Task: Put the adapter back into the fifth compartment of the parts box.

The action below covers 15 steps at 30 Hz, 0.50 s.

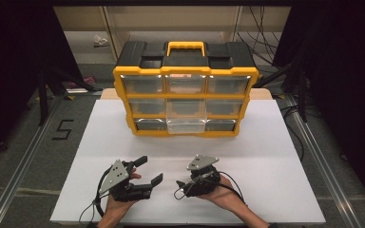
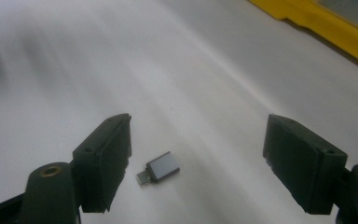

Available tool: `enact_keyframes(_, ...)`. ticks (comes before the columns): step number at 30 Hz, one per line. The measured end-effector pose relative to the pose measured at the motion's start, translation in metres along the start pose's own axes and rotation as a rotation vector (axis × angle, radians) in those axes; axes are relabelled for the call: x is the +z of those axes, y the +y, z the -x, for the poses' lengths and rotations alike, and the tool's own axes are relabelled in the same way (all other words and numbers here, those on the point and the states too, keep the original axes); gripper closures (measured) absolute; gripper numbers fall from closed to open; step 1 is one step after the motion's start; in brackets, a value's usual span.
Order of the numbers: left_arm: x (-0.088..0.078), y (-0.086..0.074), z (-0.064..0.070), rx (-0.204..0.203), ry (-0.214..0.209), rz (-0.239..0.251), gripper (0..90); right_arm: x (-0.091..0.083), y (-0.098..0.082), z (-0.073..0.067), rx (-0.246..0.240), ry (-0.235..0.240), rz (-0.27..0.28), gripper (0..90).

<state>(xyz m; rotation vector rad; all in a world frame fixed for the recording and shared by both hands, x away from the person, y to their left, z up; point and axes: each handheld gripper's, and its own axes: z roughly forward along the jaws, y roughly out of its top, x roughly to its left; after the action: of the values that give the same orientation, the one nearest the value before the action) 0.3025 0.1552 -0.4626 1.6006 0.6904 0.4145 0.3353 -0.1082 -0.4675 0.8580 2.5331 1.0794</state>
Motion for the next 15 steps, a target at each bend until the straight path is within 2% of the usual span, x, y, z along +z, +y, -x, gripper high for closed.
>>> enact_keyframes(7, 0.0, 0.0, 0.001, 0.009, 0.0, 0.002, 17.8, 0.012, 0.001, 0.0, -0.025, 0.01, -0.042, 27.3)
enact_keyframes(15, 0.0, 0.0, 0.001, 0.013, 0.001, 0.001, 17.8, 0.022, 0.003, 0.001, -0.026, 0.009, -0.083, 29.1)
